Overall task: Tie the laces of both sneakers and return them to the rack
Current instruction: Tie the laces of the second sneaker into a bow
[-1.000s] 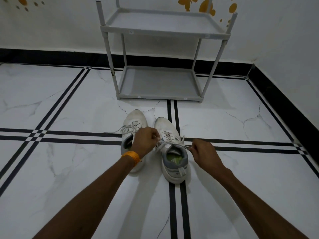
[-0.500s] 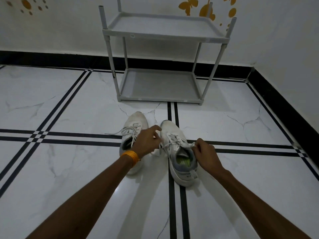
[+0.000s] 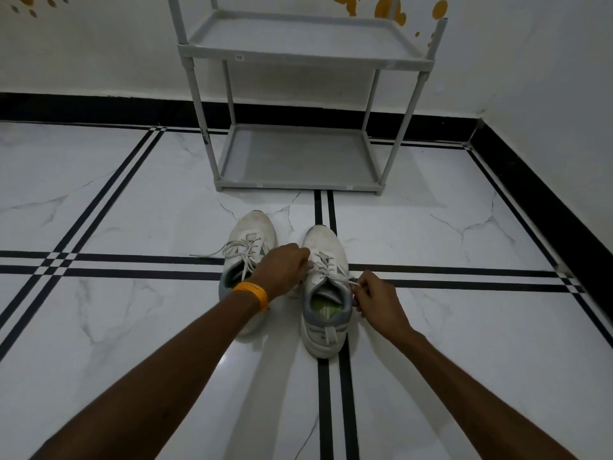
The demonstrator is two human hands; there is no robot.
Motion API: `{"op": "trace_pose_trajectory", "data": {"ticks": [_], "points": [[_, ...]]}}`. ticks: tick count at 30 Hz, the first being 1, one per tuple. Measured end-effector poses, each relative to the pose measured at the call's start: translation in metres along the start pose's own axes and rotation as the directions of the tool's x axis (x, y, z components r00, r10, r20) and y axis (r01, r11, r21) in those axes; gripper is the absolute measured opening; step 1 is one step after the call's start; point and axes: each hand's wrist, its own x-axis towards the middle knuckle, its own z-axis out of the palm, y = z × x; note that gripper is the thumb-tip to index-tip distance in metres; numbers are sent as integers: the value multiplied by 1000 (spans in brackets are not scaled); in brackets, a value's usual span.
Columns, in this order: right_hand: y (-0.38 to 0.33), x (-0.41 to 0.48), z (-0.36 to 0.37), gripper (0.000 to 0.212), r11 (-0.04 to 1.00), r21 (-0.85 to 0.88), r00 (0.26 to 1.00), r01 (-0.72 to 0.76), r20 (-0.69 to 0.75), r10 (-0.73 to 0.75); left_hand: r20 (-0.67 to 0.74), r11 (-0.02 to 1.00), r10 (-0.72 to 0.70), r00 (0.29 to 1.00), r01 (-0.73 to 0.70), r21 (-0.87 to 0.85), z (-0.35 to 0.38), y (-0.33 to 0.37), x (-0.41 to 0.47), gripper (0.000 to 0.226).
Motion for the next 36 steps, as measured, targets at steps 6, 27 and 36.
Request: {"op": "trace_pose_trajectory", "data": {"ticks": [6,27,36], "points": [[-2,-1,-5,14,886,-447,984,122,-63,-168,-138,962,-203,969,223,158,-6,5,-1,23],[27,-11,-14,20,604,-780,985,166,103,-138,34,853,-80,996,50,519,-4,-8,-15,22],[-30,-15,-44,32,957,-265,965,121,-194,-176,-105,887,-134,985,72,-457,-36,-17,-22,39]]}}
